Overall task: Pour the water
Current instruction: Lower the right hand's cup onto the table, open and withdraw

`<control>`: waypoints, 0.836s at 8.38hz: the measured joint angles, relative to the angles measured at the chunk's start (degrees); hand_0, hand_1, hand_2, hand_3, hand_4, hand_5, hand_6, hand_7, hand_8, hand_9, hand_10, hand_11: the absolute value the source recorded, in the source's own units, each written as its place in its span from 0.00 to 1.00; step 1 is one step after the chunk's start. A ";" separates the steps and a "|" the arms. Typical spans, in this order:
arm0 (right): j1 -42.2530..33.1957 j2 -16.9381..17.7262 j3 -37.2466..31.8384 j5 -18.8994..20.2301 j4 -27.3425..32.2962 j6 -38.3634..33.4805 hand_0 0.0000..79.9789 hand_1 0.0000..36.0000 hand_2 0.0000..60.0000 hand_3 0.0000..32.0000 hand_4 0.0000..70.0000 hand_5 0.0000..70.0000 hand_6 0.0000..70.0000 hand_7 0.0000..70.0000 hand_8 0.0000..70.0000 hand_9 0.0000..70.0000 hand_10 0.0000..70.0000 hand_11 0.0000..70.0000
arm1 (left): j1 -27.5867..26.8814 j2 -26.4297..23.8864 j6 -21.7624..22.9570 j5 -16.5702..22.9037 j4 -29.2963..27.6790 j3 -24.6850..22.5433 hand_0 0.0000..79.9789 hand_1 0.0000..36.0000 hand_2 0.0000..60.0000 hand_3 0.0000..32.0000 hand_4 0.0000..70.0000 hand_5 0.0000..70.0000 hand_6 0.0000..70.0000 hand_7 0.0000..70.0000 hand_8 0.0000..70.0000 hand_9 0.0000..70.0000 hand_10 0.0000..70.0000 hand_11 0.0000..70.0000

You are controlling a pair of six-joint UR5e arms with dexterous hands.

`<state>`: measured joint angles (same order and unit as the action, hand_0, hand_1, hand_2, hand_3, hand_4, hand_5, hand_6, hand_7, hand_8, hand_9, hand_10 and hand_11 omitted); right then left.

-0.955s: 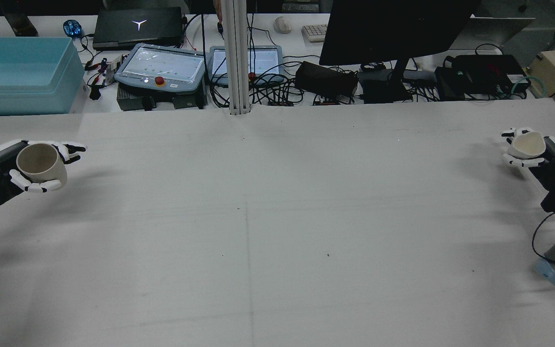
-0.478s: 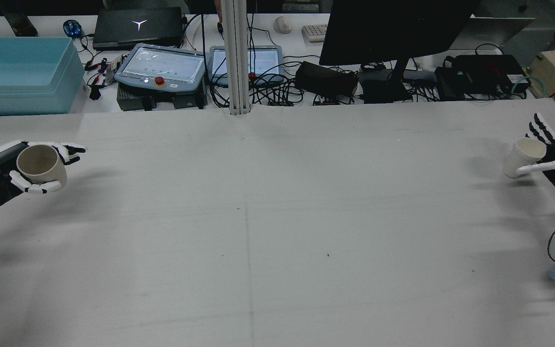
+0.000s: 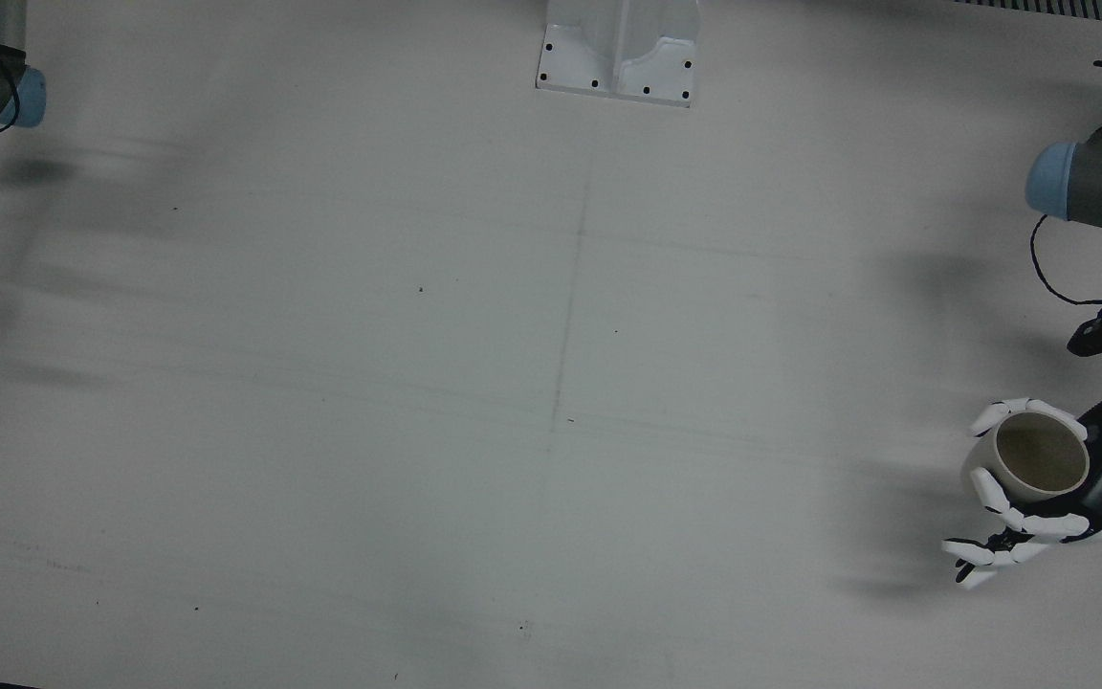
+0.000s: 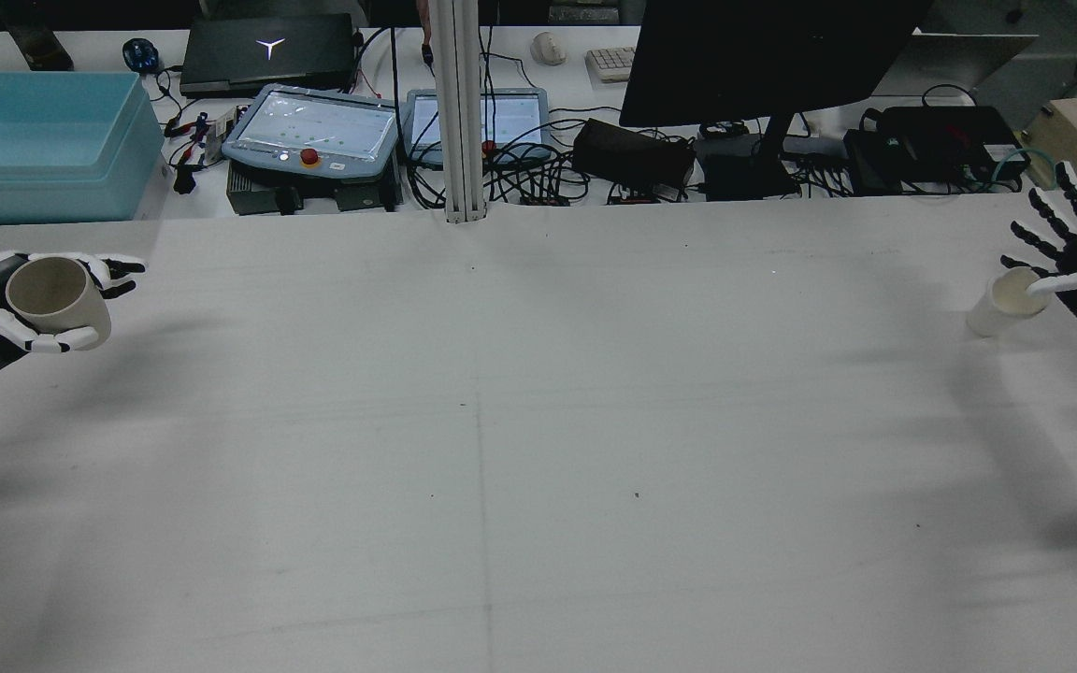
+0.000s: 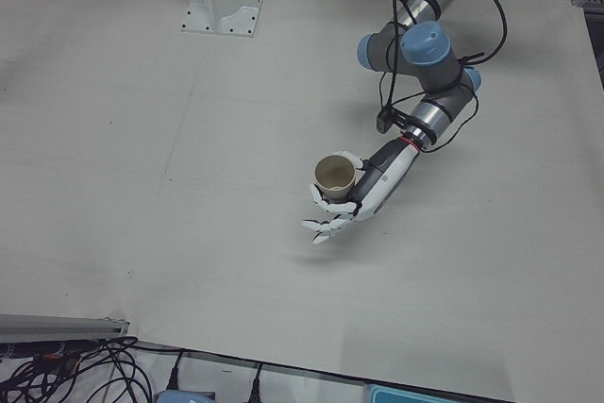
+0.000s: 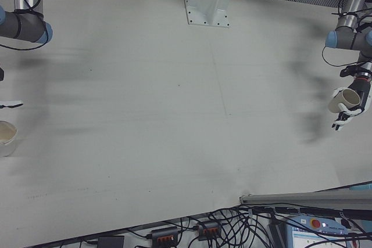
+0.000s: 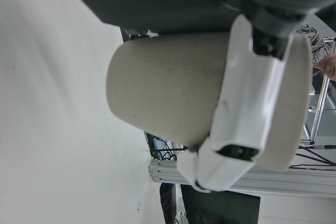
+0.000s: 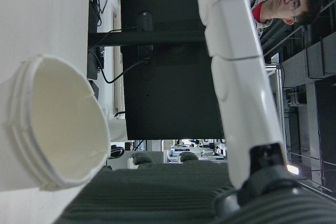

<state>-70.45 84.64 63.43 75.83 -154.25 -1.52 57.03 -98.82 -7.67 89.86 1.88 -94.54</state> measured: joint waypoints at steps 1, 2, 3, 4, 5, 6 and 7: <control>-0.81 0.07 0.80 0.88 -0.08 -1.99 0.83 0.51 0.00 1.00 0.00 0.00 0.01 0.03 0.00 0.00 0.00 0.00 | 1.15 0.01 0.69 0.48 -0.11 -0.02 1.00 1.00 1.00 0.00 1.00 1.00 0.30 0.40 0.18 0.12 0.10 0.18; -1.89 0.04 1.28 1.77 -0.13 -3.17 0.88 0.56 0.00 1.00 0.00 0.07 0.05 0.11 0.00 0.00 0.00 0.00 | 2.05 0.00 1.04 1.21 -0.13 -0.03 1.00 1.00 1.00 0.00 1.00 1.00 0.29 0.39 0.18 0.12 0.10 0.18; -2.62 0.08 1.47 2.30 -0.13 -3.67 0.89 0.58 0.00 1.00 0.00 0.11 0.06 0.13 0.00 0.00 0.00 0.00 | 2.41 0.00 1.14 1.66 -0.13 -0.01 1.00 1.00 1.00 0.00 1.00 1.00 0.30 0.40 0.18 0.12 0.10 0.18; -3.20 0.20 1.55 2.58 -0.11 -3.89 0.88 0.58 0.00 1.00 0.00 0.17 0.06 0.13 0.00 0.01 0.00 0.00 | 2.56 -0.02 1.13 1.92 -0.13 0.06 1.00 1.00 1.00 0.00 1.00 1.00 0.30 0.40 0.18 0.12 0.10 0.18; -3.94 0.28 1.69 2.68 -0.07 -3.97 0.88 0.58 0.00 0.96 0.02 0.17 0.08 0.17 0.00 0.01 0.00 0.00 | 2.57 -0.15 1.10 2.01 -0.06 0.10 1.00 1.00 1.00 0.00 1.00 1.00 0.30 0.40 0.18 0.12 0.10 0.18; -4.82 0.29 2.47 2.75 -0.09 -3.97 0.88 0.58 0.00 0.47 0.15 0.28 0.13 0.28 0.01 0.04 0.00 0.00 | 2.60 -0.20 1.00 2.02 0.00 0.19 1.00 1.00 1.00 0.00 1.00 1.00 0.30 0.39 0.18 0.12 0.11 0.19; -5.56 -0.11 3.34 2.76 -0.19 -3.92 0.92 0.62 0.00 0.17 0.24 0.41 0.18 0.38 0.02 0.06 0.00 0.00 | 2.66 -0.16 0.75 1.98 -0.72 1.17 1.00 1.00 1.00 0.00 1.00 1.00 0.29 0.39 0.18 0.13 0.11 0.20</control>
<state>-76.01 84.53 66.78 78.60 -154.44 -5.44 59.69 -98.98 -6.92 91.84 1.16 -93.37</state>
